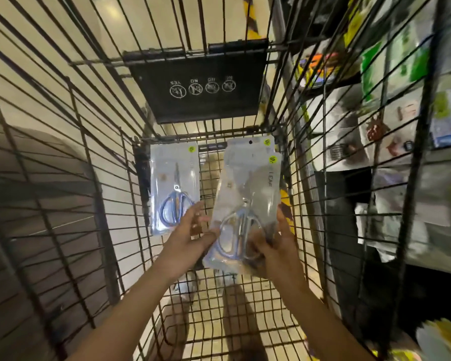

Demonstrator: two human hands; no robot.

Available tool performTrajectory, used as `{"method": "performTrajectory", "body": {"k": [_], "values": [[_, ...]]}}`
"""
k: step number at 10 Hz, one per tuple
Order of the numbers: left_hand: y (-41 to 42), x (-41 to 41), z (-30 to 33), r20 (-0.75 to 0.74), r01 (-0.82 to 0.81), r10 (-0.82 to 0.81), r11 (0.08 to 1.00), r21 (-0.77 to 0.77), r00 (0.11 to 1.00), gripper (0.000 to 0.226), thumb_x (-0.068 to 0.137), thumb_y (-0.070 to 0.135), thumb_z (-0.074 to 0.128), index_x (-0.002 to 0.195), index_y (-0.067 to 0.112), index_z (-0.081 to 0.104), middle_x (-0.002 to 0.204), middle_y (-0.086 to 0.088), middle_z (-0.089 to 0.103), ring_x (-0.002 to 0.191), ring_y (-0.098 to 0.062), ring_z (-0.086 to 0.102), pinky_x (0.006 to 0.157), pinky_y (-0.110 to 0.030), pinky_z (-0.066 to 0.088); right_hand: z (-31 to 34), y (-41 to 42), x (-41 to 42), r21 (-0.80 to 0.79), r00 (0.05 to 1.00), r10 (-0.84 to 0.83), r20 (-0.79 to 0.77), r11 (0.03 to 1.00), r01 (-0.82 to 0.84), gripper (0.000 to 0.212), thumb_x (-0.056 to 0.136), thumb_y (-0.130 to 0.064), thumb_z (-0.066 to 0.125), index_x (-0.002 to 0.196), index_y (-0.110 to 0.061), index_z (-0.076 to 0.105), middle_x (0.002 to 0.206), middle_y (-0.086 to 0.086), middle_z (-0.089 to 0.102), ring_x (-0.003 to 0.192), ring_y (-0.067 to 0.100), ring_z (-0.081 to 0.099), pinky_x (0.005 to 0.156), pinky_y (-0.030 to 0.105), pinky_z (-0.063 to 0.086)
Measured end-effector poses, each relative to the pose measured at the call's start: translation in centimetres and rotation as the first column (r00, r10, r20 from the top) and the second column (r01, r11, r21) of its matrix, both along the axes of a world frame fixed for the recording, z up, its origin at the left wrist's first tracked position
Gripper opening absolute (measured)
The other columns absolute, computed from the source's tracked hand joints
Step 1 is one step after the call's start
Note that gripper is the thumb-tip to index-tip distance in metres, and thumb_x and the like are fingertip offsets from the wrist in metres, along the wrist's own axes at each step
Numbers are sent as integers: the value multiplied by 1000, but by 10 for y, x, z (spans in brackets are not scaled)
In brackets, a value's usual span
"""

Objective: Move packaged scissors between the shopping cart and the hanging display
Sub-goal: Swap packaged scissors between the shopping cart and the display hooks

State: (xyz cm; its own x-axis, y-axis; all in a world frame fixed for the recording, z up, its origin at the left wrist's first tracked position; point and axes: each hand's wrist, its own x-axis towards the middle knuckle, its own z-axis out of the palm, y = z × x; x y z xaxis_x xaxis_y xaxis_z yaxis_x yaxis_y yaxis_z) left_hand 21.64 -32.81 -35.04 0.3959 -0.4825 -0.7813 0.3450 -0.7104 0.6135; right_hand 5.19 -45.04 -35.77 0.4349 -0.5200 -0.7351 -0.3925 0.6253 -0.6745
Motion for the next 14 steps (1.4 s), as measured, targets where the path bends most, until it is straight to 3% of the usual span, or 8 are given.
{"method": "performTrajectory", "body": {"k": [1, 3, 5, 6, 8, 10, 12, 14], "values": [[-4, -4, 12, -144, -170, 157, 982, -79, 977, 64, 89, 15, 71, 138, 44, 43, 108, 18, 74, 101, 1, 69, 79, -15, 55, 6, 8, -5, 85, 999, 40, 33, 995, -43, 73, 98, 2, 56, 138, -56, 37, 141, -4, 56, 103, 6, 69, 70, 27, 61], [6, -1, 13, -206, -287, 267, 955, -72, 941, 88, 83, -10, 70, 146, 44, 40, 119, 6, 74, 110, -17, 70, 98, -41, 55, 0, 13, 3, 139, 975, 220, 5, 966, -219, 90, 80, -13, 68, 153, -47, 27, 148, 0, 51, 121, 21, 63, 96, 40, 57], [17, 12, 18, -79, -412, 408, 910, -40, 909, 82, 90, -4, 67, 141, 56, 41, 112, 0, 74, 79, -30, 60, 64, -41, 48, -7, -18, 31, -33, 979, 162, -126, 985, -167, 42, 88, -1, 71, 114, -31, 55, 114, -10, 65, 90, -7, 65, 67, 11, 51], [22, 21, 24, 11, -460, 460, 888, -18, 888, 86, 89, -8, 66, 147, 49, 36, 113, 2, 72, 81, -10, 72, 64, -36, 60, -36, -31, 46, -257, 946, 43, -321, 957, -131, 45, 87, -5, 74, 123, -19, 50, 112, -11, 53, 100, 7, 57, 62, -1, 43], [31, 22, 29, 44, -482, 484, 874, -61, 874, 84, 90, -5, 66, 150, 45, 34, 130, 3, 67, 108, -12, 70, 72, -25, 61, -106, -32, 45, -372, 820, -11, -572, 895, -248, 103, 62, -58, 80, 145, -14, 38, 140, 11, 50, 125, 32, 53, 95, 50, 55], [26, 16, 28, 35, -475, 478, 877, -75, 878, 84, 90, -13, 61, 150, 40, 33, 99, 18, 76, 90, 0, 73, 63, -21, 60, -110, -29, 42, -371, 829, 17, -558, 889, -268, 106, 70, -35, 79, 151, -45, 12, 155, 3, 36, 138, 32, 44, 110, 55, 42], [27, 6, 33, 66, -461, 464, 885, -63, 883, 86, 92, -12, 60, 153, 40, 29, 111, 13, 73, 96, -2, 72, 72, -32, 63, -95, -27, 26, -469, 866, -42, -498, 854, -228, 115, 55, -48, 82, 153, -40, 21, 135, 5, 55, 117, 29, 61, 76, 49, 63], [35, -1, 36, 126, -370, 377, 926, -74, 918, 86, 91, -10, 61, 153, 40, 29, 124, 10, 70, 110, -8, 69, 85, -32, 60, -74, 5, 15, -348, 929, 16, -369, 925, -154, 97, 73, -23, 85, 149, -34, 25, 132, -5, 55, 104, 16, 66, 74, 32, 61]]}}
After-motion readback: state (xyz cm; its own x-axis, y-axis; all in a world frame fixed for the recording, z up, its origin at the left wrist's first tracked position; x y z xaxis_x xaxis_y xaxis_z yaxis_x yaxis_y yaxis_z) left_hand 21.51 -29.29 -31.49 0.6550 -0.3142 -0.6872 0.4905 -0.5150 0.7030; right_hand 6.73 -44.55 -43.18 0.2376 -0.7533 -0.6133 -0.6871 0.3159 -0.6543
